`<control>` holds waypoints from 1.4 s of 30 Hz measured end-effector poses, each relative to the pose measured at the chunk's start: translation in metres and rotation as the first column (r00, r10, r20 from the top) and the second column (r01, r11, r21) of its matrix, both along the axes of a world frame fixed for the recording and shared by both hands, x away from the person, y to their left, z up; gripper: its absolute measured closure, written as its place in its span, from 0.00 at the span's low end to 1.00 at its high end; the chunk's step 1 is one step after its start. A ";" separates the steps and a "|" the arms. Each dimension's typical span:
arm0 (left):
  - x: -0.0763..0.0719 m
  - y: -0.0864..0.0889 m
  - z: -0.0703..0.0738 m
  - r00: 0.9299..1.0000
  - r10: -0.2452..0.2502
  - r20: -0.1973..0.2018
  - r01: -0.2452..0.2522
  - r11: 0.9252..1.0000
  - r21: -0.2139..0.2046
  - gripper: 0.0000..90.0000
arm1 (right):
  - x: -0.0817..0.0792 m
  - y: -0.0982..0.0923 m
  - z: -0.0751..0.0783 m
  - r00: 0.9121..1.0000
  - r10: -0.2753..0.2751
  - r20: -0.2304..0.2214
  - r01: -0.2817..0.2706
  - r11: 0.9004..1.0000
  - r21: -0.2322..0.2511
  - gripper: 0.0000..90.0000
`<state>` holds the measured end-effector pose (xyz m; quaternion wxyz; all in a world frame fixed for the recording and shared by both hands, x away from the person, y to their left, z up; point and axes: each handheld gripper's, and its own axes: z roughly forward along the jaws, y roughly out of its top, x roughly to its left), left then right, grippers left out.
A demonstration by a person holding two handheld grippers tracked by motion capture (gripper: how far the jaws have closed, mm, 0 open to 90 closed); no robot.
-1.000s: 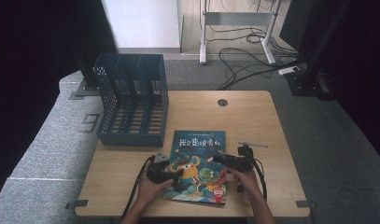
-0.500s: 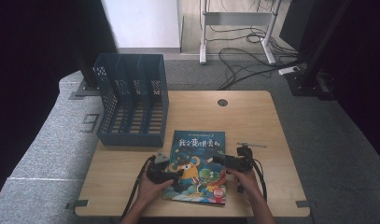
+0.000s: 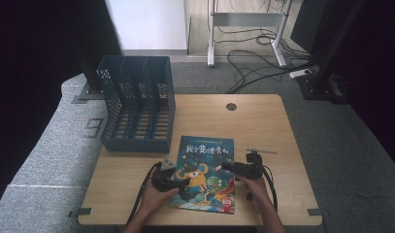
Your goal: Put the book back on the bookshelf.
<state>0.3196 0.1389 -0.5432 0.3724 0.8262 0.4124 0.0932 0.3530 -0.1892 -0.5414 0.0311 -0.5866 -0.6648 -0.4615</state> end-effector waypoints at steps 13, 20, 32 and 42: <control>-0.003 -0.001 0.000 1.000 -0.003 -0.002 0.003 1.000 0.001 0.22 | 0.004 0.014 0.002 1.000 -0.017 -0.023 0.014 0.992 -0.123 0.24; -0.002 0.001 -0.001 1.000 -0.006 -0.005 0.006 1.000 -0.013 0.22 | 0.013 0.024 0.010 0.997 0.002 -0.077 -0.019 0.975 -0.223 0.22; -0.003 0.001 -0.001 1.000 -0.004 0.000 0.004 1.000 -0.012 0.21 | 0.020 0.024 0.012 0.994 -0.010 -0.109 -0.013 0.978 -0.209 0.21; -0.002 0.002 -0.002 1.000 0.007 0.011 -0.007 1.000 -0.005 0.22 | 0.020 0.008 0.012 0.989 0.037 -0.143 -0.047 0.997 -0.067 0.23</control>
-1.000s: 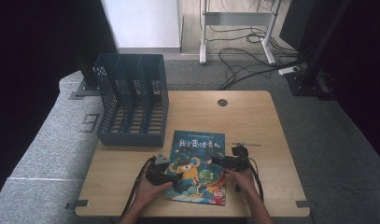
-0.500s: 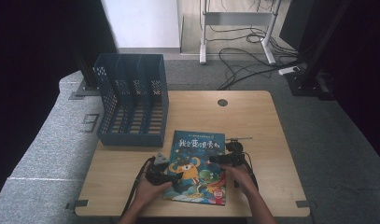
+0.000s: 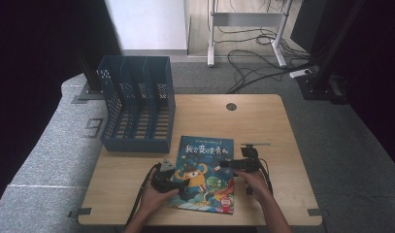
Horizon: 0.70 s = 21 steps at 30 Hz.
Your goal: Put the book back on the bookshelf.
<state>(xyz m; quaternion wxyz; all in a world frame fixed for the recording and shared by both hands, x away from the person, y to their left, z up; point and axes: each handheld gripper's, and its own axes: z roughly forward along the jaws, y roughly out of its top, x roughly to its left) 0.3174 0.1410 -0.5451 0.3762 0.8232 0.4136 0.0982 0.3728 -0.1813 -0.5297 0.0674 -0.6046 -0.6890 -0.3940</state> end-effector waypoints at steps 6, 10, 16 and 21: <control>0.000 0.001 0.000 1.000 0.007 0.004 -0.007 1.000 -0.003 0.22 | 0.001 -0.008 -0.001 1.000 0.003 -0.022 -0.001 0.996 0.095 0.24; 0.000 0.001 0.000 1.000 0.009 0.001 -0.009 1.000 -0.008 0.21 | 0.000 -0.010 0.002 1.000 0.003 -0.020 0.000 0.993 0.119 0.24; 0.001 0.003 -0.001 1.000 0.009 -0.002 -0.009 1.000 -0.021 0.21 | 0.000 -0.013 0.004 1.000 0.015 -0.004 -0.014 0.991 0.136 0.25; 0.001 0.003 -0.001 1.000 0.004 -0.001 -0.004 1.000 -0.020 0.21 | 0.000 -0.012 0.005 1.000 0.014 0.007 -0.015 0.992 0.127 0.26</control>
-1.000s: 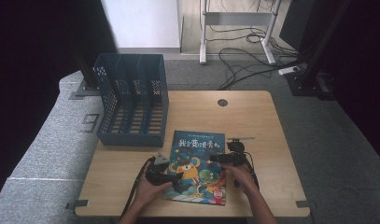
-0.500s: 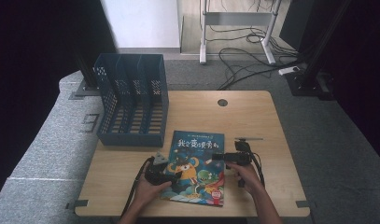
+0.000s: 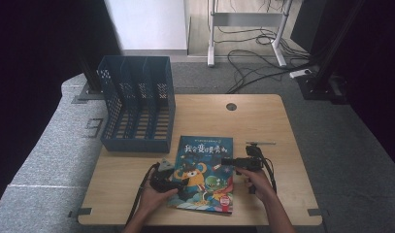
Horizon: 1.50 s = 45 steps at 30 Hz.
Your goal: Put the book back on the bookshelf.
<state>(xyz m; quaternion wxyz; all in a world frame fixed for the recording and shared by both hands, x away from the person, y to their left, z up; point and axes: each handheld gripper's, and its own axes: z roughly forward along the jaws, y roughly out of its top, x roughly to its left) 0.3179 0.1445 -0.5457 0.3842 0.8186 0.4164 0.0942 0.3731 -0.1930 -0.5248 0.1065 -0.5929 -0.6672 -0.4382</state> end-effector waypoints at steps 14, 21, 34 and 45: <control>0.001 0.003 0.000 1.000 -0.002 -0.016 0.002 1.000 -0.025 0.21 | -0.001 -0.002 0.006 0.999 0.002 0.033 -0.003 1.000 0.027 0.29; 0.001 0.003 0.000 1.000 0.000 -0.017 0.000 1.000 -0.027 0.21 | -0.001 -0.002 0.005 0.999 0.005 0.034 -0.006 1.000 0.027 0.30; 0.002 0.006 0.000 1.000 0.001 -0.025 -0.002 0.999 -0.047 0.21 | -0.001 -0.007 0.007 0.998 0.008 0.061 -0.013 0.997 0.080 0.32; 0.000 0.004 0.000 1.000 -0.001 -0.014 0.000 1.000 -0.025 0.21 | -0.001 -0.004 0.001 0.998 0.010 0.058 -0.012 0.999 0.039 0.33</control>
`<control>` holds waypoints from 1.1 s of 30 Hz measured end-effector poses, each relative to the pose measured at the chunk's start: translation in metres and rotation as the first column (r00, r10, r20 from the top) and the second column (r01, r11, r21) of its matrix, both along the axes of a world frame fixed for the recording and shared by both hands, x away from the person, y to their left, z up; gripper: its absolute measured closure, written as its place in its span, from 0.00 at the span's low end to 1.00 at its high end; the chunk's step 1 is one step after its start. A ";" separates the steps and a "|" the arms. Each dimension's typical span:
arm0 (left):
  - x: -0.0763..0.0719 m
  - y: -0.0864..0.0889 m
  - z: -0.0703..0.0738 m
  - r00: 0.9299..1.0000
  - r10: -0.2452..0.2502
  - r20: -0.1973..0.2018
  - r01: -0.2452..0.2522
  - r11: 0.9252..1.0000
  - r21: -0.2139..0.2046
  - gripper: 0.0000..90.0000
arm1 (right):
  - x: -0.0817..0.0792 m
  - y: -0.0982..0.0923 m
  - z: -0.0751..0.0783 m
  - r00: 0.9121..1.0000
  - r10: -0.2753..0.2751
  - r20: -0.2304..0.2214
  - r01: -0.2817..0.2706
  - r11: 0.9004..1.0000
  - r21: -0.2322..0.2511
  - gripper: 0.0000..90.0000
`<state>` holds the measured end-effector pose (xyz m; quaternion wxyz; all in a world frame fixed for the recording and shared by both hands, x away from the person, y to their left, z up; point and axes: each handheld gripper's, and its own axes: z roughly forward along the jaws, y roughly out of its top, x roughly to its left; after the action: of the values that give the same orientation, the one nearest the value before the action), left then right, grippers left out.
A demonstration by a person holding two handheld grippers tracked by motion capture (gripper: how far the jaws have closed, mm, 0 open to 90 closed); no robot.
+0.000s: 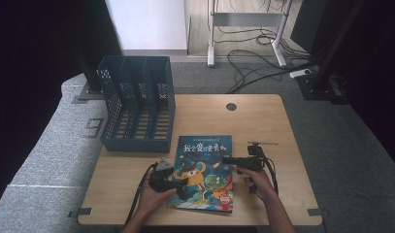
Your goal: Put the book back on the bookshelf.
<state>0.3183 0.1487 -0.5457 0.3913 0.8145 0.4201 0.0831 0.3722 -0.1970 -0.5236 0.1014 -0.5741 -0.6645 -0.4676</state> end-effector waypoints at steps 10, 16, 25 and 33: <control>-0.001 -0.001 0.000 1.000 0.001 0.005 -0.001 1.000 0.006 0.21 | 0.000 0.005 -0.006 1.000 -0.007 -0.002 0.007 0.998 -0.068 0.33; -0.001 -0.001 0.000 1.000 0.002 0.006 -0.002 1.000 0.006 0.21 | 0.001 0.007 -0.007 1.000 -0.004 -0.003 0.004 0.996 -0.090 0.33; -0.001 -0.001 0.000 1.000 0.004 0.007 -0.004 1.000 0.007 0.21 | 0.001 0.011 -0.006 1.000 -0.005 0.004 0.005 0.991 -0.133 0.33; -0.001 0.000 0.000 1.000 0.001 0.006 -0.001 1.000 0.007 0.21 | 0.001 0.035 0.001 0.999 0.027 0.038 -0.019 0.984 -0.179 0.33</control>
<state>0.3171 0.1485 -0.5458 0.3897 0.8154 0.4190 0.0872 0.3729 -0.1624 -0.5225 0.0414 -0.5636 -0.7123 -0.4162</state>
